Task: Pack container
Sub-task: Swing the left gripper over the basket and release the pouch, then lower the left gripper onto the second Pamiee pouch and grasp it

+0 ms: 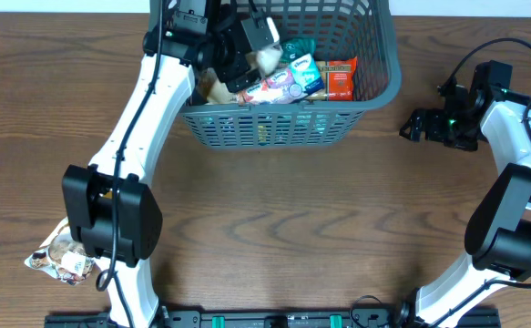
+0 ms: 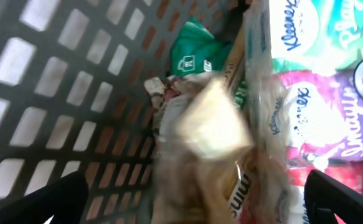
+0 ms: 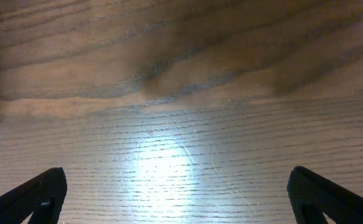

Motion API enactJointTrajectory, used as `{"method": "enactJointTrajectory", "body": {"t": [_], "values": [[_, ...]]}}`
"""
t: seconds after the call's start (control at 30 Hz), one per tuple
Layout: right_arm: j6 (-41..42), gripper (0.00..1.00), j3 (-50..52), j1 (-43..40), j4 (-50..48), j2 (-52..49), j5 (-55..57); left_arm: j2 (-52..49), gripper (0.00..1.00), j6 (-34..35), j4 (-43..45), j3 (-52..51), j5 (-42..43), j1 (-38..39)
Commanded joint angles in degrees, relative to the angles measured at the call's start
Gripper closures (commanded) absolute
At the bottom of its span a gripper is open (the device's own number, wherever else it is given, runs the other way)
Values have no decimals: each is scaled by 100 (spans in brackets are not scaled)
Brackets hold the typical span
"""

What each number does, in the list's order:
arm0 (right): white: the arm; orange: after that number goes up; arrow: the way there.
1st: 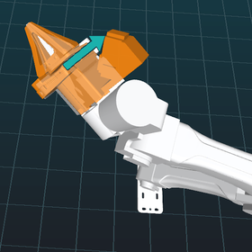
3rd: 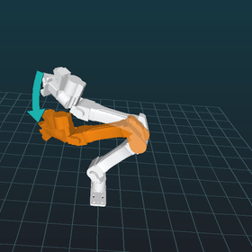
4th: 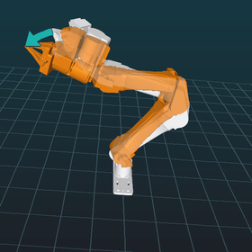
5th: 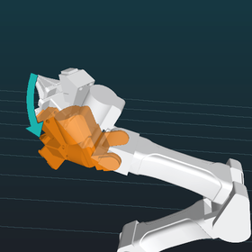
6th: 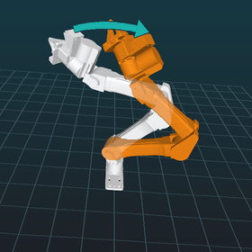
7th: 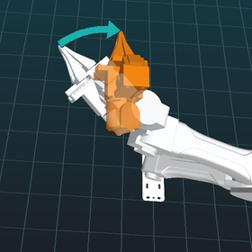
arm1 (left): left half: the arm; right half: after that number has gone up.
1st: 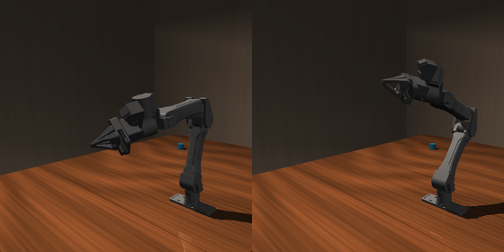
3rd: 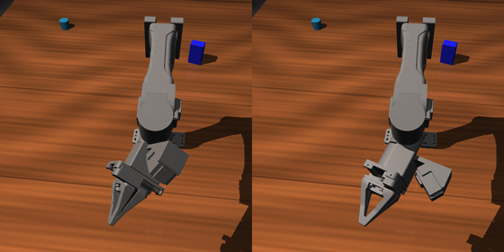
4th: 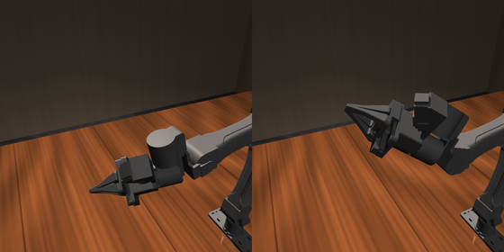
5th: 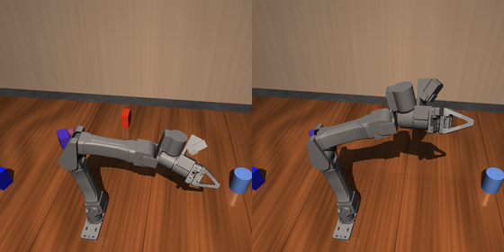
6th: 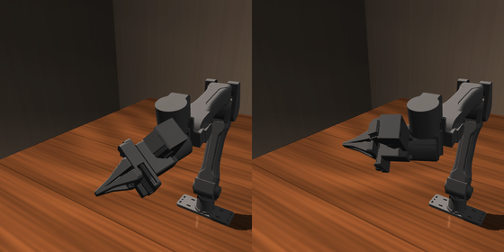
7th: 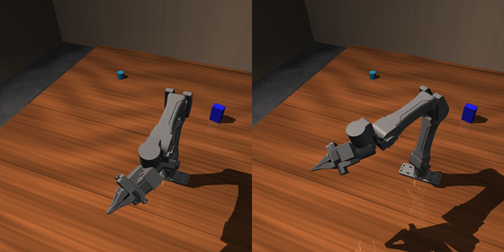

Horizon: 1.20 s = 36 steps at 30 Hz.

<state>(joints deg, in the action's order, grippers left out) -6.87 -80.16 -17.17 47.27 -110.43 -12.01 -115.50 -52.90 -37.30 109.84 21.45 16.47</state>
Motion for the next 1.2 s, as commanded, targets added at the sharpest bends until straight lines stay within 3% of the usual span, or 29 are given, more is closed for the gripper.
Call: {"method": "enactJointTrajectory", "body": {"t": [0.0, 0.27, 0.4, 0.53, 0.8, 1.0, 1.17], "values": [[-96, 1, 28, 37, -9, -59, -48, 730, 1, 498, -9, 28, -363, 4], [-157, 1, 28, 39, -9, -59, -48, 2105, 2, 1497, -647, 28, -1410, -205], [-157, 1, 28, 37, 22, -59, -48, 2708, 1, 1926, -1827, 28, -1458, -498], [-155, 1, 28, 39, 42, -59, -48, 3174, 1, 2839, -2973, 28, -1864, -879], [-155, 1, 28, 39, 59, -59, -48, 3397, 1, 3075, -5215, -94, -1917, -1436], [-153, 1, 28, 39, 188, -59, -48, 3908, 1, 3580, -5239, -1064, -1897, -1563], [-155, 1, 28, 39, 319, -59, -46, 5158, 1, 3978, -4889, -2439, -1899, -1582]]}}
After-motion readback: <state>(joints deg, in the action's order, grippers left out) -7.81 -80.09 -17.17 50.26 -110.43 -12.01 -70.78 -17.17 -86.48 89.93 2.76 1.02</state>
